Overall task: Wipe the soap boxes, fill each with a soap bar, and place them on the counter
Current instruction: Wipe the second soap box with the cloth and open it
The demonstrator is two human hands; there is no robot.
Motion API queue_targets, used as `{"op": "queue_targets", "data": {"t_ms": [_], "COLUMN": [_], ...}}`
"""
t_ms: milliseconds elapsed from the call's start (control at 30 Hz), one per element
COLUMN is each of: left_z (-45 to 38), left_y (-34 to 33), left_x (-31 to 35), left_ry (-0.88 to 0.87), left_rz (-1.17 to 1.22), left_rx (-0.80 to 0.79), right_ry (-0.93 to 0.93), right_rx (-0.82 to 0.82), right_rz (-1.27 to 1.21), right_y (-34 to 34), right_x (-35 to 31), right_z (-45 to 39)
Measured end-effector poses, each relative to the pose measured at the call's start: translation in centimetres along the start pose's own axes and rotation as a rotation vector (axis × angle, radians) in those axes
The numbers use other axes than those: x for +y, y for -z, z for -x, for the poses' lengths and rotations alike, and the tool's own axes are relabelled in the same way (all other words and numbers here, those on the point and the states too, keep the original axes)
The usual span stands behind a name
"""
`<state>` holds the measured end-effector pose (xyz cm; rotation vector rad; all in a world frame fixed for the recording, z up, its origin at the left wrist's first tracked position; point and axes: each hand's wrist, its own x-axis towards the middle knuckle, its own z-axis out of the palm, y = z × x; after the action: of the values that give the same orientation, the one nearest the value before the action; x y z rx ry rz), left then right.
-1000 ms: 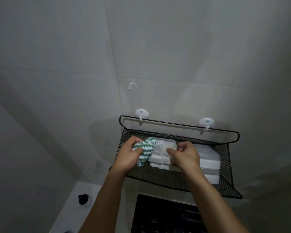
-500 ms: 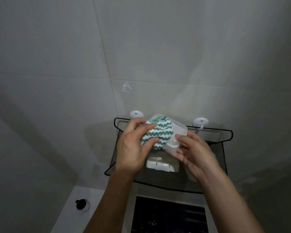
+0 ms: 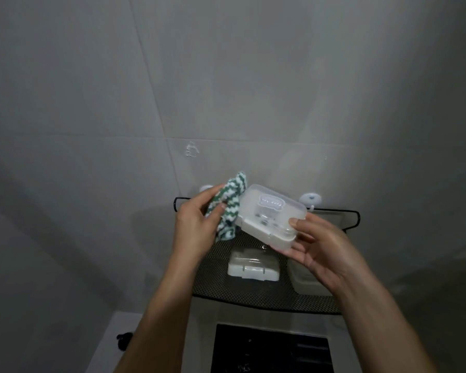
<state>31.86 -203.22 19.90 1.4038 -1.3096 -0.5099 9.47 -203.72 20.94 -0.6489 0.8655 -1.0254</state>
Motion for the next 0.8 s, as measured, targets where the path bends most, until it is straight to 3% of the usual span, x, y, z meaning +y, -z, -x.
{"op": "queue_targets", "data": {"t_ms": [300, 567, 800], "left_z": [2.9, 0.0, -2.2], "left_y": [-1.6, -0.2, 0.9], "left_x": [1.0, 1.7, 3.4], "left_ry": [0.011, 0.088, -0.029], "left_rz": [0.106, 0.069, -0.217], "left_rx": [-0.128, -0.201, -0.574], "right_ry": [0.062, 0.065, 0.086], "right_rx": [0.104, -0.066, -0.101], "right_rz": [-0.024, 0.265, 0.388], "right_y": [0.6, 1.5, 1.6], "right_x": [-0.7, -1.2, -0.1], "right_z": [0.2, 0.5, 0.7]}}
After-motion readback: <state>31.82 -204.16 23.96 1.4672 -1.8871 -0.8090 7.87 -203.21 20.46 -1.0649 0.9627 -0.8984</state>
